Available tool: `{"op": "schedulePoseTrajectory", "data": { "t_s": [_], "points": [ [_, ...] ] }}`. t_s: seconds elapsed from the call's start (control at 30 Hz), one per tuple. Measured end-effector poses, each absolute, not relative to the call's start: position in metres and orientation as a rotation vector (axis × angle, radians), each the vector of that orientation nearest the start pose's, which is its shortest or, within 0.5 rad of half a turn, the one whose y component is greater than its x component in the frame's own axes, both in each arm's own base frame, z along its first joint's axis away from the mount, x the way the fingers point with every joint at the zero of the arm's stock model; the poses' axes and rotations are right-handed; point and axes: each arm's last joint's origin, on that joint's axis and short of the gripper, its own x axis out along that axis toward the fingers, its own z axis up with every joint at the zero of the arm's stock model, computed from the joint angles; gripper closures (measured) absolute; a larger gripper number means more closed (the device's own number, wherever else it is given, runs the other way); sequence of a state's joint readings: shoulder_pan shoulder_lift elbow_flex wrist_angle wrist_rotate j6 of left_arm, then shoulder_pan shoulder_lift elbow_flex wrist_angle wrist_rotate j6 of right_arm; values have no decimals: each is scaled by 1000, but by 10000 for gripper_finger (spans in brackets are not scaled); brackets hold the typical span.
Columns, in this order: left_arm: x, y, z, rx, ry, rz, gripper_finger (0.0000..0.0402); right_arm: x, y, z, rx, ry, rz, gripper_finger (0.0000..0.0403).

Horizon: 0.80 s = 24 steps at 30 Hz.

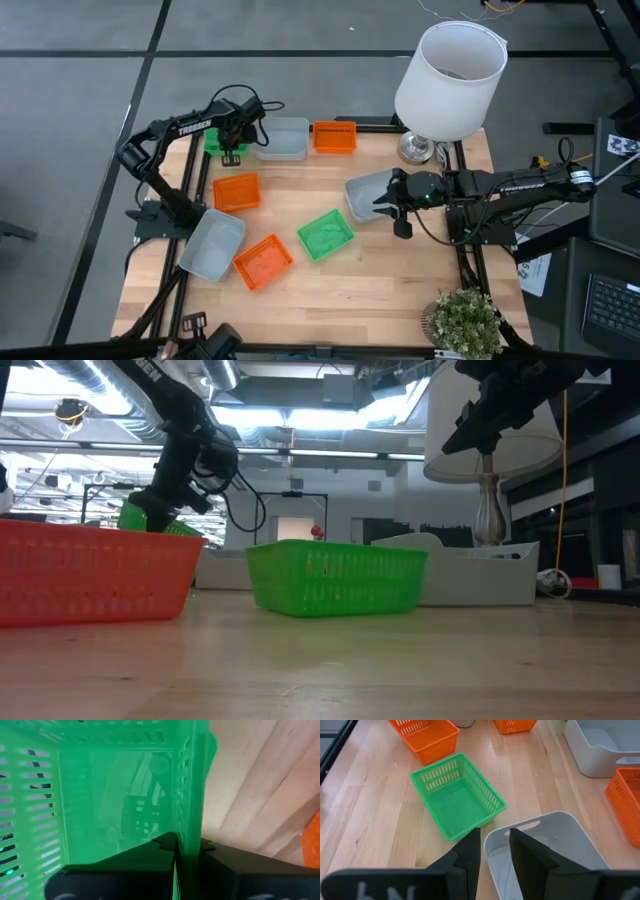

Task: Stack baskets by color
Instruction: Stack the middle green bin on top of the top green bin, then stack the middle orange bin on top of the top orange bin

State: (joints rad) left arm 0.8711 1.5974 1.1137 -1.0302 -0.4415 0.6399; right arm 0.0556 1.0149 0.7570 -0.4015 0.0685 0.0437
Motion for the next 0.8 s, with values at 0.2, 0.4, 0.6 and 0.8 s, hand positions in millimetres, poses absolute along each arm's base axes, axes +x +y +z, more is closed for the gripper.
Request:
{"op": "schedulePoseTrajectory", "data": {
  "t_s": [0.2, 0.4, 0.6, 0.8],
  "points": [
    [169, 221, 213, 113, 1819, 506, 359, 209, 10, 264, 1, 657, -27, 297],
    [168, 221, 213, 130, 1829, 526, 337, 209, 10, 264, 2, 657, -27, 297],
    [169, 222, 214, 131, 1823, 532, 329, 209, 10, 264, 1, 657, -27, 297],
    [169, 220, 214, 92, 1830, 625, 325, 209, 10, 264, 1, 658, -27, 297]
  ]
}}
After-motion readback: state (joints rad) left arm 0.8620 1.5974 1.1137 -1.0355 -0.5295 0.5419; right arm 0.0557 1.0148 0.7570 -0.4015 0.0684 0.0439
